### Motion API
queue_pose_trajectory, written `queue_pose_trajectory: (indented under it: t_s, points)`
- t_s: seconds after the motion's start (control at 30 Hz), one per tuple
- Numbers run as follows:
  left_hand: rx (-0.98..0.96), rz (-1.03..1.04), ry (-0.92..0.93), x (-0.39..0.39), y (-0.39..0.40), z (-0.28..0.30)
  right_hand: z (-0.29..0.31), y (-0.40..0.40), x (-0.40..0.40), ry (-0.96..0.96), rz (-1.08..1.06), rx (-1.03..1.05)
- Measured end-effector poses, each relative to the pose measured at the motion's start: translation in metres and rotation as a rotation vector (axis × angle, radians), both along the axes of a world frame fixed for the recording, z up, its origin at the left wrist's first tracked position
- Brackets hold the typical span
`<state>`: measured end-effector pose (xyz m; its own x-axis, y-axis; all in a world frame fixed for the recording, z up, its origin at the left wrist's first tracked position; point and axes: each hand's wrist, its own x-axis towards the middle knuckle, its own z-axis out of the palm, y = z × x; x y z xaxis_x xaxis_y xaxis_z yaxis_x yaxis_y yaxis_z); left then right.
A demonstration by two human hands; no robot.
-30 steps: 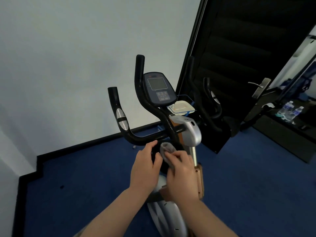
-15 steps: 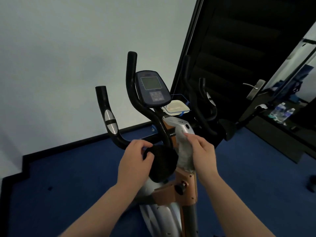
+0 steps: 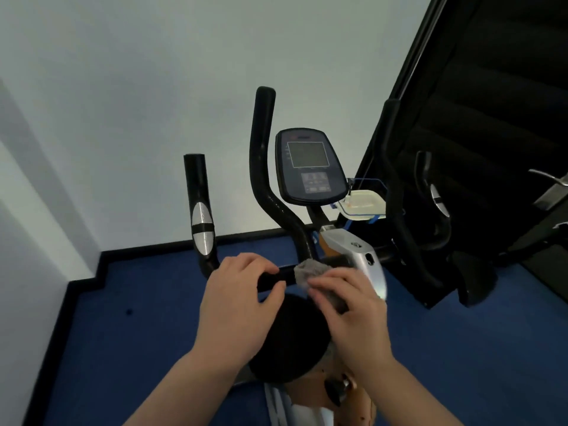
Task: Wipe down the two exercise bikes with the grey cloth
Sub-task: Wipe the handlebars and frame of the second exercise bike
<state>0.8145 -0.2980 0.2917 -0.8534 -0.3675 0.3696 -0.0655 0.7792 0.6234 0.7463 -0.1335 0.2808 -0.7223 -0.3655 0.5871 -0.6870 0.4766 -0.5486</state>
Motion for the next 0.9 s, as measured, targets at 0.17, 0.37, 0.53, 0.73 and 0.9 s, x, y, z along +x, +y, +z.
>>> queue_pose_trajectory:
  t_s: [0.17,0.37,0.53,0.73,0.9]
  points:
    - [-0.018,-0.019,-0.080,0.002,0.001,0.001,0.025,-0.019,-0.040,-0.006,0.089,0.044]
    - [-0.031,-0.082,-0.133,0.003,-0.001,0.000,0.008,0.016,-0.009,-0.322,0.026,-0.027]
    - [-0.050,-0.155,-0.152,-0.001,-0.003,-0.002,-0.002,0.016,0.004,-0.292,-0.060,-0.103]
    - [-0.049,-0.183,-0.154,-0.006,-0.005,-0.002,0.028,-0.035,-0.039,-0.060,-0.007,0.001]
    - [-0.024,-0.182,-0.153,-0.004,-0.005,-0.003,0.018,-0.011,-0.025,-0.171,0.004,0.013]
